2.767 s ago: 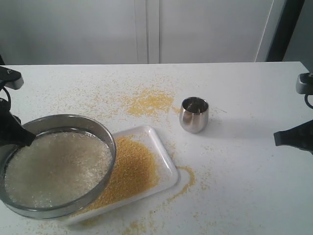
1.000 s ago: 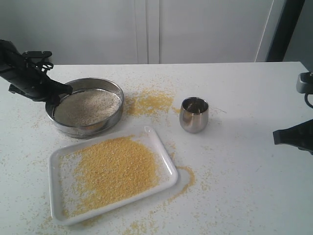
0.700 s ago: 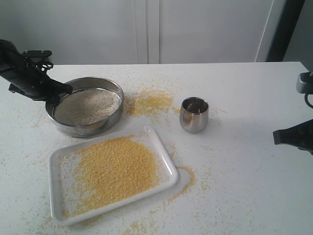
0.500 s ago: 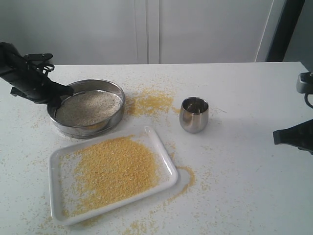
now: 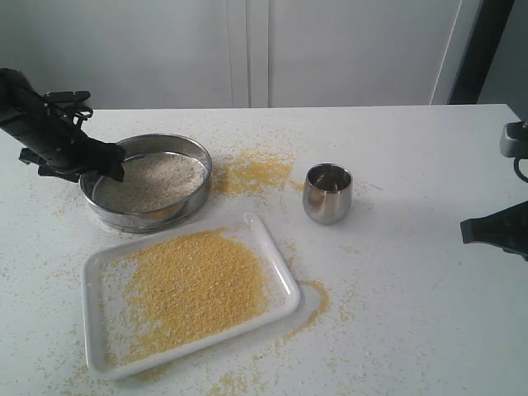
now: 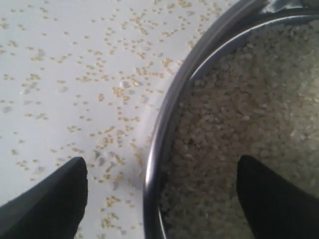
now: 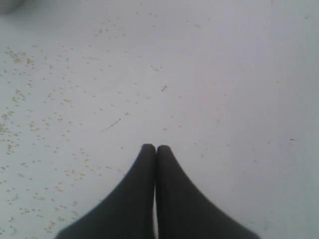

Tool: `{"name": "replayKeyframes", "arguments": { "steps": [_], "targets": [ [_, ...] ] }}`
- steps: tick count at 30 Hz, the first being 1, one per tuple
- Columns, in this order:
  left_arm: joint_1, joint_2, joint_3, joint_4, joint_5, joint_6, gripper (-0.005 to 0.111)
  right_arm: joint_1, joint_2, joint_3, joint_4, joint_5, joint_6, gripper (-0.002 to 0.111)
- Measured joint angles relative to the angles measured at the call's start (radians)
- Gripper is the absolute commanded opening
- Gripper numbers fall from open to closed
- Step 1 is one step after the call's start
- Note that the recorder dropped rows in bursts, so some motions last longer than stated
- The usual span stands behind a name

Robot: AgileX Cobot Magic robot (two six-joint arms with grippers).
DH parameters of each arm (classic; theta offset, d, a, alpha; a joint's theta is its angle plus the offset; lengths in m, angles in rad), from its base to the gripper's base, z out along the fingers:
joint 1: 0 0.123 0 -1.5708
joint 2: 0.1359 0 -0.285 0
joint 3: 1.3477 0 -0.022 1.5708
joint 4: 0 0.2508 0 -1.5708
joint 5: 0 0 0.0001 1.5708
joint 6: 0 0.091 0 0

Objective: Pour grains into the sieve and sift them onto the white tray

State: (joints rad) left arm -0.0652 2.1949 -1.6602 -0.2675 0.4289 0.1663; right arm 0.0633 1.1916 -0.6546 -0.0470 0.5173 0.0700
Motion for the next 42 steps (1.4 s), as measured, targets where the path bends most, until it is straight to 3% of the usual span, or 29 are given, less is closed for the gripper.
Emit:
{"name": "replayKeyframes", "arguments": {
  "steps": [5, 8, 14, 24, 28, 42],
  "targets": [
    [0.000, -0.050, 0.000, 0.012, 0.047, 0.000, 0.079, 0.000, 0.000, 0.000, 0.000, 0.000, 0.000, 0.000],
    [0.000, -0.093, 0.000, 0.043, 0.084, 0.000, 0.065, 0.000, 0.000, 0.000, 0.000, 0.000, 0.000, 0.000],
    [0.000, -0.162, 0.000, 0.078, 0.225, 0.000, 0.003, 0.000, 0.000, 0.000, 0.000, 0.000, 0.000, 0.000],
    [0.000, -0.326, 0.002, 0.106, 0.487, 0.006, 0.001, 0.000, 0.000, 0.000, 0.000, 0.000, 0.000, 0.000],
    [0.000, -0.387, 0.076, 0.108, 0.554, 0.006, 0.001, 0.000, 0.000, 0.000, 0.000, 0.000, 0.000, 0.000],
    [0.000, -0.763, 0.402, 0.129, 0.547, 0.008, 0.001, 0.000, 0.000, 0.000, 0.000, 0.000, 0.001, 0.000]
  ]
}}
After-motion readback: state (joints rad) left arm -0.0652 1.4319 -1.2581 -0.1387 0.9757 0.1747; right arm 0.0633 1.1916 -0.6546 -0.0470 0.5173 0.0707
